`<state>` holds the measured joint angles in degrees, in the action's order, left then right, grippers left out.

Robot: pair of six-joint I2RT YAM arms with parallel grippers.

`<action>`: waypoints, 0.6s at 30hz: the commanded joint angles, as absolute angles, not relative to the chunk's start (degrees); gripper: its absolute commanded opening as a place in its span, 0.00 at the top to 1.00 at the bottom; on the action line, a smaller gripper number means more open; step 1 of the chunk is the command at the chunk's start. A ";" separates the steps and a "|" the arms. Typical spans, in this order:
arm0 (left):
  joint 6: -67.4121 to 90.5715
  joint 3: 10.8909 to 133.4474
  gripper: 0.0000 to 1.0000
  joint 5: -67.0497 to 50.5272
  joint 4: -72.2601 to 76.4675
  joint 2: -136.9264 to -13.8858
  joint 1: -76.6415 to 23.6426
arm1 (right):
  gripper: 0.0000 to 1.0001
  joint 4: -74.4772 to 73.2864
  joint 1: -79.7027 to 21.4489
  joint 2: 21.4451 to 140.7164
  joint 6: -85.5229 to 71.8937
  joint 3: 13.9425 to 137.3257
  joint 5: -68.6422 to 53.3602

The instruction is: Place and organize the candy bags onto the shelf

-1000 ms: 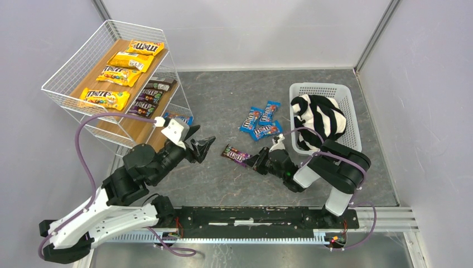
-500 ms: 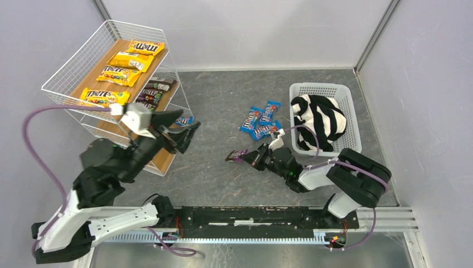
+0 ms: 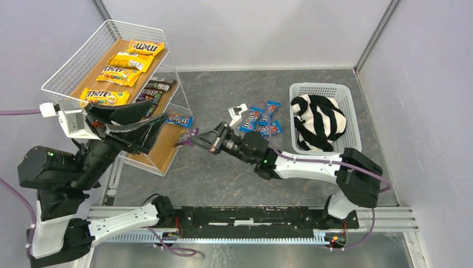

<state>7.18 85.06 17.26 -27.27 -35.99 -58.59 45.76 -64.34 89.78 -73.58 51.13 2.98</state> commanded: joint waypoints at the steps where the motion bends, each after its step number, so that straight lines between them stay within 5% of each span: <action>1: 10.49 87.54 0.28 13.52 -28.57 -36.29 -58.62 | 1.00 44.68 -66.77 95.63 -71.96 63.39 3.60; 18: 7.93 89.70 0.28 15.69 -31.71 -35.10 -58.61 | 1.00 36.44 -70.04 114.92 -71.71 96.34 5.33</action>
